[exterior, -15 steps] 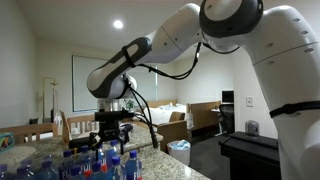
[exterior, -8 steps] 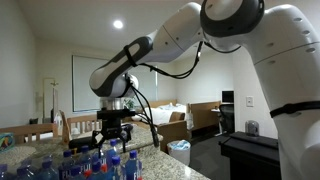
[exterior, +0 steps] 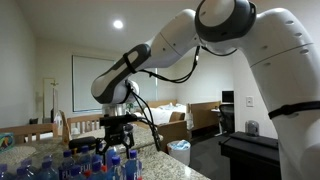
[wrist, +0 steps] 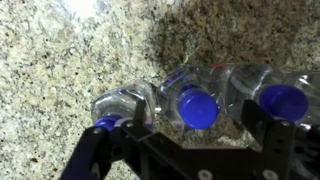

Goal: Pick up the bottle and put it on the left of the counter

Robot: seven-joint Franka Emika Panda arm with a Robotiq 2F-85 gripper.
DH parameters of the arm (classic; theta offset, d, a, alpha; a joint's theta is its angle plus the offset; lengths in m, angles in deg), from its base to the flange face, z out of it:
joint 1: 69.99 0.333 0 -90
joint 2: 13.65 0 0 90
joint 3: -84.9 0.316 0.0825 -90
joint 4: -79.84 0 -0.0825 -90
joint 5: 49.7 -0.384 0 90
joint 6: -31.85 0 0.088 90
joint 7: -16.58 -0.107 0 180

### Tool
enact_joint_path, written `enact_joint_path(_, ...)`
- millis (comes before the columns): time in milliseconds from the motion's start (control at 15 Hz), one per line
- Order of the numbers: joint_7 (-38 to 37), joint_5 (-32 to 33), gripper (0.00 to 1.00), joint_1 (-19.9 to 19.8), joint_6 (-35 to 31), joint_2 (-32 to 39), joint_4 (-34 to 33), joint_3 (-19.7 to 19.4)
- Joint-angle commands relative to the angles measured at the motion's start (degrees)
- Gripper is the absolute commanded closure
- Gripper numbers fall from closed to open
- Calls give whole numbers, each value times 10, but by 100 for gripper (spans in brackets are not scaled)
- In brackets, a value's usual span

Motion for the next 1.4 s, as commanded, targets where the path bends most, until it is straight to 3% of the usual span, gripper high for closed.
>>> enact_joint_path(0,-7,-2,35,7,6,-13,15,-4)
enact_joint_path(467,-11,10,81,12,20,-31,24,-7)
enact_joint_path(600,-12,13,90,12,24,-35,26,-7)
enact_joint_path(1333,-52,-9,89,18,54,-97,30,1)
